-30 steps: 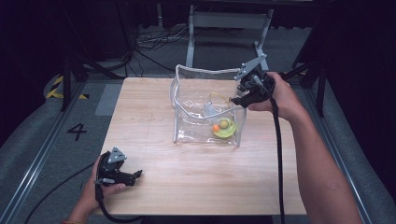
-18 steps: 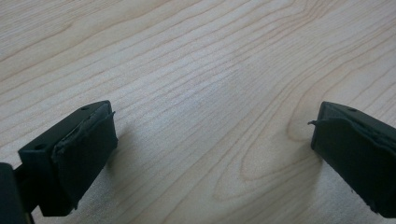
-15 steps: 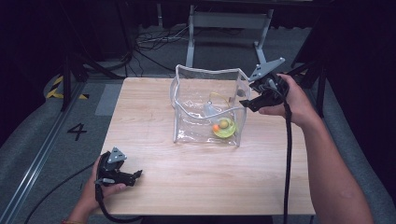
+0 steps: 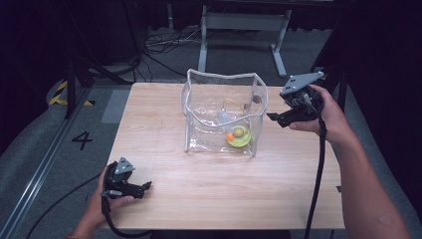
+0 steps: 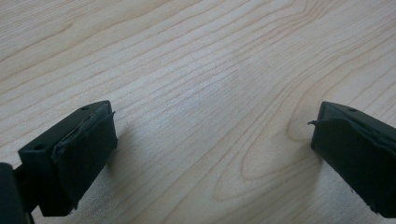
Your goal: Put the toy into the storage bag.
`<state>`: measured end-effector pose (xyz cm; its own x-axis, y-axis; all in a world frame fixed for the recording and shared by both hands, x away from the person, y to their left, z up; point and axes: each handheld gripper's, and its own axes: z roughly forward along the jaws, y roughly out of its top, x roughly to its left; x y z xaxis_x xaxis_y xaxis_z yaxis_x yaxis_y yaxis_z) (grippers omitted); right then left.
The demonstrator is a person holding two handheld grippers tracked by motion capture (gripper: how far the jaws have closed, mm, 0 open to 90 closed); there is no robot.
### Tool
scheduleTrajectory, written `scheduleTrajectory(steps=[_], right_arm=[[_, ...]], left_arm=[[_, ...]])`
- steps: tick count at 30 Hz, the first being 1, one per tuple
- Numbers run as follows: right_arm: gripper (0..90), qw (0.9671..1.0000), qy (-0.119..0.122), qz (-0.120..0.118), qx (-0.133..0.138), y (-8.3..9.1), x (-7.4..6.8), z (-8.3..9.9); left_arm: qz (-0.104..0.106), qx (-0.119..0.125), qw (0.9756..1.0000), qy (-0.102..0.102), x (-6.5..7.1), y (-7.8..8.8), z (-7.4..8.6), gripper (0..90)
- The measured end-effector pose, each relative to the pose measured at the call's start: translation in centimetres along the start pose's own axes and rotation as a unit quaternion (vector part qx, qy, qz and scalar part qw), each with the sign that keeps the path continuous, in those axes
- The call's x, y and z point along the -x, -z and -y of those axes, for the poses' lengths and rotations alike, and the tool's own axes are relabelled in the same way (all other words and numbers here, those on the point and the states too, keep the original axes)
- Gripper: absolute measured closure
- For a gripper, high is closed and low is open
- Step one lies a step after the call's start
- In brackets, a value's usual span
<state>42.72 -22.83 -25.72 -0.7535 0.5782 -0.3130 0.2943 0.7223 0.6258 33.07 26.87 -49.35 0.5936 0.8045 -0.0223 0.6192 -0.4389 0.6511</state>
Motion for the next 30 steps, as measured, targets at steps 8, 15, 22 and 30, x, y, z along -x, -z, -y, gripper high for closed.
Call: scheduleTrajectory(steps=[8,15,22,30], right_arm=[[24.8,1.0,0.004,0.008,0.005,0.6,-0.5,1.8],[24.0,0.9998,0.009,0.018,0.006,0.8,-1.2,3.8],[23.5,0.9995,0.013,0.029,-0.006,0.4,-1.7,5.7],[22.8,0.9991,0.017,0.031,-0.021,-0.2,-2.5,7.8]], left_arm=[[0.0,0.0,1.0,0.0,0.0,0.0,0.0,0.5],[-0.002,0.001,1.0,-0.001,0.0,0.0,0.0,0.5],[-0.002,0.001,1.0,-0.001,0.0,0.0,0.0,0.5],[-0.002,0.001,1.0,-0.001,0.0,0.0,0.0,0.6]])
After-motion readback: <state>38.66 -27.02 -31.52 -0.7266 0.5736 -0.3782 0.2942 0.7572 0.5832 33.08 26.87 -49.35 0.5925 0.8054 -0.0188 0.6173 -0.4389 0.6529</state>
